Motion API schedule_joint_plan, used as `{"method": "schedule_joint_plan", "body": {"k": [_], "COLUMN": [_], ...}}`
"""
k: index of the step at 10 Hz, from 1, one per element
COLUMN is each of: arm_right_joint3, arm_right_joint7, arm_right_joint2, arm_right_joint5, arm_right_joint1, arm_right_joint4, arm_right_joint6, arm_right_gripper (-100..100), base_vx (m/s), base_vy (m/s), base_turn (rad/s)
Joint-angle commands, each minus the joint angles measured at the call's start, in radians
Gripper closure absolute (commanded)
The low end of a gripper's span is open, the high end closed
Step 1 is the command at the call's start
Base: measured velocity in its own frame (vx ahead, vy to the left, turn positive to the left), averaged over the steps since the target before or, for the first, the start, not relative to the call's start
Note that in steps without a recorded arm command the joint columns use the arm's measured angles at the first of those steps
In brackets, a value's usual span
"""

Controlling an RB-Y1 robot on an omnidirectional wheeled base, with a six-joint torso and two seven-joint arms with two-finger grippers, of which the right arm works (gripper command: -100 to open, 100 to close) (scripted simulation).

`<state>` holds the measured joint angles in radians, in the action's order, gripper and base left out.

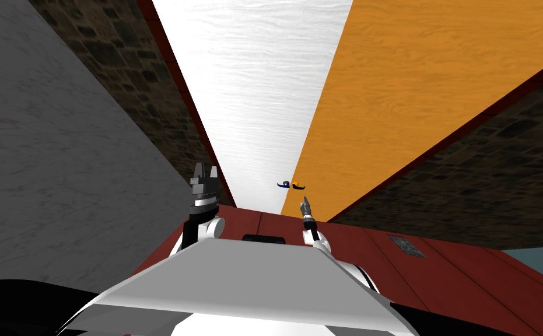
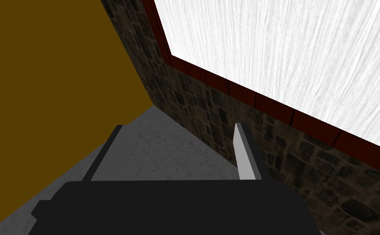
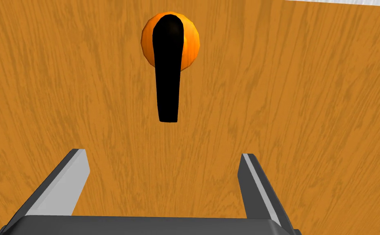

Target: Pull the door open

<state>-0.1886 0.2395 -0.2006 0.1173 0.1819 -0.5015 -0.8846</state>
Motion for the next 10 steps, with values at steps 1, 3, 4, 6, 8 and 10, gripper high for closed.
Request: {"method": "schedule_joint_plan", "body": {"k": [1, 3, 4, 6, 8, 10], "arm_right_joint3": [0.0, -0.019, -0.019, -0.037, -0.037, -0.051], "arm_right_joint7": [0.0, -0.007, -0.007, -0.016, -0.016, -0.026], "arm_right_joint2": [0.0, -0.025, -0.025, -0.05, -0.05, -0.069], "arm_right_joint5": [0.0, -0.027, -0.027, -0.059, -0.059, -0.087], "arm_right_joint1": [0.0, -0.027, -0.027, -0.056, -0.056, -0.078], "arm_right_joint4": [0.0, 0.002, 0.002, -0.037, 0.0, -0.003], "arm_right_joint6": [0.0, 0.005, 0.005, 0.012, 0.012, 0.017], "arm_right_gripper": [-100, -100, -100, -100, -100, -100], "base_vx": [0.04, 0.049, 0.026, 0.068, 0.027, 0.032], "base_vy": [-0.003, 0.022, 0.017, 0.025, 0.002, -0.005], "base_turn": [0.014, 0.02, -0.009, 0.044, 0.001, 0.037]}}
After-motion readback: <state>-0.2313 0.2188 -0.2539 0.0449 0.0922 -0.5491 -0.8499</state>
